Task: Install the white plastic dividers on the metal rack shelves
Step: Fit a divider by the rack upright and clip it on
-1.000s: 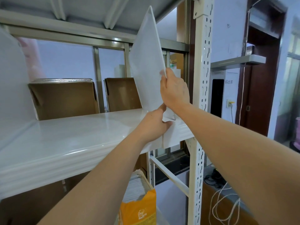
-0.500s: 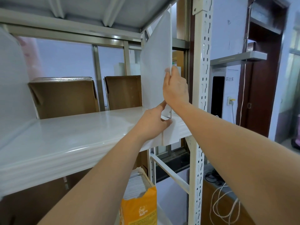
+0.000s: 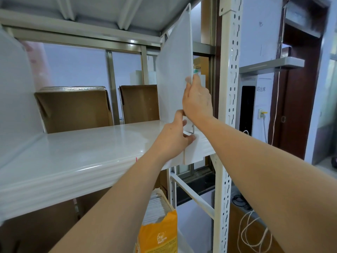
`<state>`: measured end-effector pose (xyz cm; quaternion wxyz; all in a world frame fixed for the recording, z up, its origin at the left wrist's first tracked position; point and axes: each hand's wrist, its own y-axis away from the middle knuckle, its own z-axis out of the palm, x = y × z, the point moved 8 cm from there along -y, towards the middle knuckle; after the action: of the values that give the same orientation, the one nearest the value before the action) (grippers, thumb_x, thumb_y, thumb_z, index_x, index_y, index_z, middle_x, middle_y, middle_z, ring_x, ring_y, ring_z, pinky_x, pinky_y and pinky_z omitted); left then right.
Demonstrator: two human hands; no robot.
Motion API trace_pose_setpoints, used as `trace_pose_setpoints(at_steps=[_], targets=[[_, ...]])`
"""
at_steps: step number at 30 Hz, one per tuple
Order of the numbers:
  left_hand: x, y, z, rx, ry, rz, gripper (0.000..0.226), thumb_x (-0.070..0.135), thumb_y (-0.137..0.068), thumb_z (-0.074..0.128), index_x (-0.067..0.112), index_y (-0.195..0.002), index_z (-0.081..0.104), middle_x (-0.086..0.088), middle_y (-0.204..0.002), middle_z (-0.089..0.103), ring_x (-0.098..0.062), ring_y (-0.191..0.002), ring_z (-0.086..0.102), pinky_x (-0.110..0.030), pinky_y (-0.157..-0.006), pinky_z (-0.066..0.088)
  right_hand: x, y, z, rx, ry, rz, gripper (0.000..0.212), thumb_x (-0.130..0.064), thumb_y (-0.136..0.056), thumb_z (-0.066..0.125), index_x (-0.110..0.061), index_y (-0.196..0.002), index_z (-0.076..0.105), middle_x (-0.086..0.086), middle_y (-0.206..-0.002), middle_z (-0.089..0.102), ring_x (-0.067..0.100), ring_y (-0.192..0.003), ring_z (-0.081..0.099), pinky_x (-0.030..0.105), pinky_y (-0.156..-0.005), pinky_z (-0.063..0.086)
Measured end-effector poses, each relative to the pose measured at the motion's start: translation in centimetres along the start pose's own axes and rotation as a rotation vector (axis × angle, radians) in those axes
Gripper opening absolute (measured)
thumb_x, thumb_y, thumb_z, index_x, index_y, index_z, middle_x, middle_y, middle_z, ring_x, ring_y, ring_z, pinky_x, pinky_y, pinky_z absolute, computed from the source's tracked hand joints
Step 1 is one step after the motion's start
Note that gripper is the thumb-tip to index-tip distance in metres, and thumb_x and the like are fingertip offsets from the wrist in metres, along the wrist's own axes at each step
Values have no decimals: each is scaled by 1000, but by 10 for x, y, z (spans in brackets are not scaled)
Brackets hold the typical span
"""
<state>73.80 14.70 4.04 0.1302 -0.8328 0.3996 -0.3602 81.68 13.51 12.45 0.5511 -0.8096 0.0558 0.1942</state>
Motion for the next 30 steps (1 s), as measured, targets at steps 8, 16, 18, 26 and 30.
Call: trace_pose_setpoints(at_steps=[8,16,18,26,30], targets=[[-8,-4,1,-4,5,-48,16,30,-89,62,22,-104,62,2,-111,65,-12,-89,60,-19,-74,43,0,3,3,-26,10,-26,30,-21,-102,26,-5,-121,42,11,-86,61,32,-79,60,37,-61,40],[-3,-5,3,-17,-133,18,20,31,-88,62,21,-105,60,4,-121,60,-14,-111,55,-20,-83,36,-4,3,5,-27,18,-53,29,-21,-102,24,-5,-120,41,16,-91,65,34,-77,60,42,-66,46],[-2,-6,7,-47,-203,46,20,31,-86,65,25,-100,52,0,-129,56,-17,-109,54,-22,-83,37,1,2,3,-12,17,-29,28,-19,-102,25,-4,-118,42,16,-89,64,31,-74,58,42,-64,44],[-11,-10,10,-99,-134,-13,30,29,-82,70,21,-107,56,-1,-126,57,-20,-111,55,-27,-86,44,10,7,3,-1,-32,5,26,-15,-101,28,0,-117,42,18,-93,63,32,-76,57,36,-60,36],[-15,-12,11,-88,-100,-41,33,30,-81,72,21,-109,57,-1,-126,57,-21,-114,55,-29,-90,44,8,8,4,2,-22,-10,25,-13,-101,28,0,-116,42,17,-86,60,35,-78,59,45,-66,45]])
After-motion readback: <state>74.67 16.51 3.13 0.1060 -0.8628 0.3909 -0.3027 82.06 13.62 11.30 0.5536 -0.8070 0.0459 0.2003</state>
